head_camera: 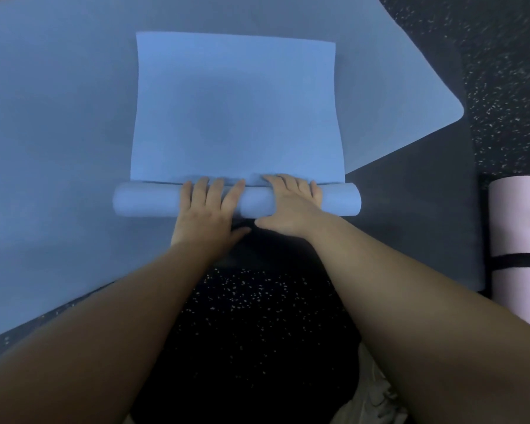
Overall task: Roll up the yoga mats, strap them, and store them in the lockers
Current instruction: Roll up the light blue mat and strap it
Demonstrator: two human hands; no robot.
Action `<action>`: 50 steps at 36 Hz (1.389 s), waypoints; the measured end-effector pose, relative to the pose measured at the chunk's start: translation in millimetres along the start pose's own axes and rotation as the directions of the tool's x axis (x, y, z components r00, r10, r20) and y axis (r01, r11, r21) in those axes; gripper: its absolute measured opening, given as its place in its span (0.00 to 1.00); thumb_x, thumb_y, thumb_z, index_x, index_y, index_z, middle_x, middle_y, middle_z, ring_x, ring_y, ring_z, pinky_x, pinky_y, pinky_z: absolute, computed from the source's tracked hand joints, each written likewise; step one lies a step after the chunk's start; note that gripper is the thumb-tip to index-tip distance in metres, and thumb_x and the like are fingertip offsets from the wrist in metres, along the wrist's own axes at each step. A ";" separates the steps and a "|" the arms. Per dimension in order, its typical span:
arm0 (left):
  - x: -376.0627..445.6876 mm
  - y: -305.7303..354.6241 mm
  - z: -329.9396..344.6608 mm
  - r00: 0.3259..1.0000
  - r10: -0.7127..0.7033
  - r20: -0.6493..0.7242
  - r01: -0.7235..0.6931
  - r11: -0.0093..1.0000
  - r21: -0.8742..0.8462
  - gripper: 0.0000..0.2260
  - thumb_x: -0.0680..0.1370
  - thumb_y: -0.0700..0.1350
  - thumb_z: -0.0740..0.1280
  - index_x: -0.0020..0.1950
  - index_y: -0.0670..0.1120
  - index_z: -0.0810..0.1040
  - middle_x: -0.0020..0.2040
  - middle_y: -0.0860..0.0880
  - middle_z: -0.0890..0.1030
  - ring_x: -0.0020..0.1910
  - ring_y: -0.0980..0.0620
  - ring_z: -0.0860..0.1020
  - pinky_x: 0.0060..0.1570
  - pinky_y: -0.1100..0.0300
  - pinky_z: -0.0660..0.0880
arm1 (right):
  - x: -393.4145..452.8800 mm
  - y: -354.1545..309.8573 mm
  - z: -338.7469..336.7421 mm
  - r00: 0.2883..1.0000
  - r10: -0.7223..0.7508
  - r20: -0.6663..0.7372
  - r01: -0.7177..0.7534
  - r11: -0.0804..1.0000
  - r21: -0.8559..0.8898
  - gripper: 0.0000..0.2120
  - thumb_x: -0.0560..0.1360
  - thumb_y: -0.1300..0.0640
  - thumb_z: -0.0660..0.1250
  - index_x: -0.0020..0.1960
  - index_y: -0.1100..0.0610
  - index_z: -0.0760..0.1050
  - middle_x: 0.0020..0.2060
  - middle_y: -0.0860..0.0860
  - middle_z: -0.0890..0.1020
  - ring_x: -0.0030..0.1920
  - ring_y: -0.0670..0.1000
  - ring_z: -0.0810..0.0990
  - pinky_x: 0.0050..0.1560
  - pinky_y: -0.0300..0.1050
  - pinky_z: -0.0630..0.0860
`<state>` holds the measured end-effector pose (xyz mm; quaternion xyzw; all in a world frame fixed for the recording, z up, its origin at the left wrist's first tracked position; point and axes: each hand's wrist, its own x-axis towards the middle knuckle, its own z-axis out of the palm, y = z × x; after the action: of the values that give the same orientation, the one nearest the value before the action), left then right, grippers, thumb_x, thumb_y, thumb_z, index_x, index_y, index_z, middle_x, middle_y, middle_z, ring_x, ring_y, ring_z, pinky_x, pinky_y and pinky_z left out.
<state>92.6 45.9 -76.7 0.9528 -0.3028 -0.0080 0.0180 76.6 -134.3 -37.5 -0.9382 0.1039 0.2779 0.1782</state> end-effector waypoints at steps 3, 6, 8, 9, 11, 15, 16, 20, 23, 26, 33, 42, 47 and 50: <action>4.9 -2.6 -2.6 0.999 -0.004 0.038 0.004 1.000 0.016 0.44 0.61 0.63 0.76 0.72 0.44 0.70 0.61 0.35 0.76 0.58 0.33 0.74 0.61 0.36 0.67 | -3.0 1.5 1.4 0.996 -0.028 -0.086 0.027 1.000 -0.003 0.38 0.71 0.42 0.70 0.74 0.48 0.56 0.71 0.48 0.60 0.74 0.52 0.55 0.75 0.53 0.42; 10.1 -4.9 -3.7 0.999 -0.010 0.050 0.009 1.000 0.022 0.47 0.59 0.63 0.78 0.73 0.45 0.69 0.62 0.36 0.75 0.59 0.33 0.74 0.61 0.37 0.67 | -5.5 5.8 1.1 0.981 -0.088 -0.172 0.084 0.996 -0.030 0.34 0.72 0.43 0.71 0.71 0.49 0.59 0.68 0.50 0.62 0.71 0.52 0.57 0.74 0.52 0.47; 16.3 -6.8 -5.6 0.999 -0.015 0.050 0.016 1.000 -0.011 0.46 0.60 0.62 0.78 0.73 0.45 0.70 0.63 0.36 0.74 0.60 0.33 0.73 0.62 0.37 0.66 | -6.9 7.4 3.7 0.973 -0.107 -0.206 0.089 0.992 -0.091 0.34 0.73 0.43 0.70 0.72 0.48 0.59 0.68 0.51 0.61 0.71 0.53 0.57 0.75 0.56 0.46; 20.4 -7.5 -8.7 0.998 -0.026 0.054 0.028 0.999 -0.043 0.45 0.62 0.62 0.77 0.74 0.47 0.68 0.65 0.37 0.73 0.63 0.33 0.71 0.64 0.38 0.64 | -7.6 7.3 6.2 0.971 -0.099 -0.216 0.074 0.990 -0.122 0.35 0.73 0.42 0.70 0.74 0.47 0.57 0.69 0.51 0.61 0.72 0.53 0.56 0.75 0.58 0.43; 30.2 -7.5 -16.0 0.993 -0.065 0.097 0.072 0.995 -0.075 0.42 0.69 0.66 0.69 0.77 0.52 0.60 0.71 0.40 0.65 0.69 0.36 0.63 0.68 0.40 0.57 | -8.0 5.2 12.4 0.967 -0.074 -0.242 0.031 0.984 -0.178 0.39 0.73 0.42 0.70 0.76 0.47 0.53 0.71 0.50 0.58 0.73 0.53 0.54 0.74 0.63 0.39; 44.8 -7.1 -21.1 0.978 -0.111 0.175 0.117 0.993 -0.024 0.40 0.73 0.67 0.65 0.78 0.55 0.52 0.69 0.44 0.62 0.67 0.41 0.61 0.67 0.43 0.56 | -0.1 -2.2 12.7 0.960 0.004 -0.280 -0.064 0.977 -0.206 0.36 0.76 0.49 0.68 0.77 0.46 0.51 0.71 0.51 0.59 0.73 0.54 0.54 0.72 0.67 0.38; 47.2 -7.3 -22.9 0.978 -0.106 0.177 0.111 0.994 -0.015 0.39 0.73 0.66 0.64 0.78 0.55 0.52 0.68 0.44 0.63 0.65 0.42 0.62 0.66 0.44 0.58 | 2.5 -3.3 10.4 0.960 0.017 -0.279 -0.077 0.976 -0.205 0.34 0.77 0.48 0.66 0.76 0.46 0.51 0.70 0.52 0.60 0.73 0.54 0.56 0.72 0.67 0.38; 47.4 -11.4 -27.0 0.984 -0.044 0.171 0.031 0.996 0.080 0.35 0.76 0.65 0.62 0.77 0.52 0.56 0.65 0.44 0.66 0.61 0.42 0.66 0.60 0.46 0.63 | 4.6 -3.4 6.4 0.958 -0.015 -0.285 -0.059 0.967 -0.248 0.30 0.79 0.47 0.64 0.76 0.49 0.54 0.68 0.53 0.64 0.70 0.56 0.60 0.73 0.65 0.42; 37.1 -12.6 -26.2 0.995 0.025 0.095 -0.034 0.994 0.100 0.30 0.72 0.61 0.70 0.68 0.48 0.71 0.57 0.43 0.73 0.52 0.41 0.71 0.52 0.46 0.67 | -3.8 1.2 9.4 0.949 -0.063 -0.308 -0.013 0.971 -0.239 0.30 0.79 0.44 0.63 0.76 0.50 0.56 0.68 0.55 0.66 0.69 0.58 0.61 0.75 0.60 0.44; 21.5 -12.1 -20.6 0.996 0.085 -0.037 -0.084 0.996 0.040 0.30 0.59 0.58 0.80 0.56 0.46 0.80 0.44 0.42 0.77 0.40 0.41 0.75 0.43 0.47 0.72 | -18.6 8.7 20.3 0.941 -0.099 -0.324 0.024 0.974 -0.226 0.32 0.77 0.42 0.65 0.76 0.53 0.60 0.67 0.56 0.70 0.67 0.60 0.65 0.73 0.57 0.51; -23.9 -0.6 -21.6 0.990 0.102 -0.098 -0.108 0.993 -0.056 0.27 0.62 0.57 0.75 0.56 0.48 0.73 0.41 0.43 0.77 0.37 0.41 0.76 0.39 0.49 0.72 | -54.2 21.9 41.6 0.932 -0.138 -0.335 0.089 0.983 -0.158 0.34 0.69 0.41 0.73 0.66 0.61 0.72 0.54 0.59 0.80 0.56 0.63 0.76 0.59 0.58 0.65; -74.8 16.5 -28.2 0.999 0.038 0.034 -0.031 0.981 -0.189 0.35 0.54 0.57 0.82 0.55 0.54 0.70 0.39 0.46 0.77 0.36 0.42 0.76 0.37 0.48 0.73 | -99.8 20.4 49.9 0.972 -0.170 -0.164 0.138 0.972 -0.189 0.43 0.66 0.28 0.44 0.70 0.54 0.68 0.60 0.54 0.76 0.60 0.58 0.71 0.59 0.53 0.60; -89.8 20.6 -27.9 0.998 0.013 0.065 0.003 0.970 -0.242 0.34 0.54 0.57 0.82 0.56 0.55 0.73 0.38 0.47 0.76 0.35 0.42 0.77 0.37 0.48 0.74 | -109.1 20.6 54.7 0.982 -0.169 -0.086 0.140 0.953 -0.269 0.30 0.78 0.35 0.57 0.73 0.51 0.62 0.64 0.51 0.72 0.63 0.56 0.68 0.63 0.51 0.59; -92.6 23.2 -23.3 0.994 -0.054 0.100 0.079 0.960 -0.270 0.31 0.58 0.54 0.82 0.59 0.51 0.80 0.42 0.44 0.78 0.43 0.39 0.79 0.48 0.41 0.73 | -107.8 16.8 56.1 0.983 -0.160 -0.088 0.134 0.959 -0.250 0.28 0.78 0.36 0.58 0.72 0.50 0.62 0.66 0.51 0.70 0.65 0.55 0.66 0.63 0.50 0.58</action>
<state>4.2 81.1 -52.1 0.9495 -0.2671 -0.0941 0.1351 -44.4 -117.4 -25.9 -0.9716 0.0087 0.2237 0.0765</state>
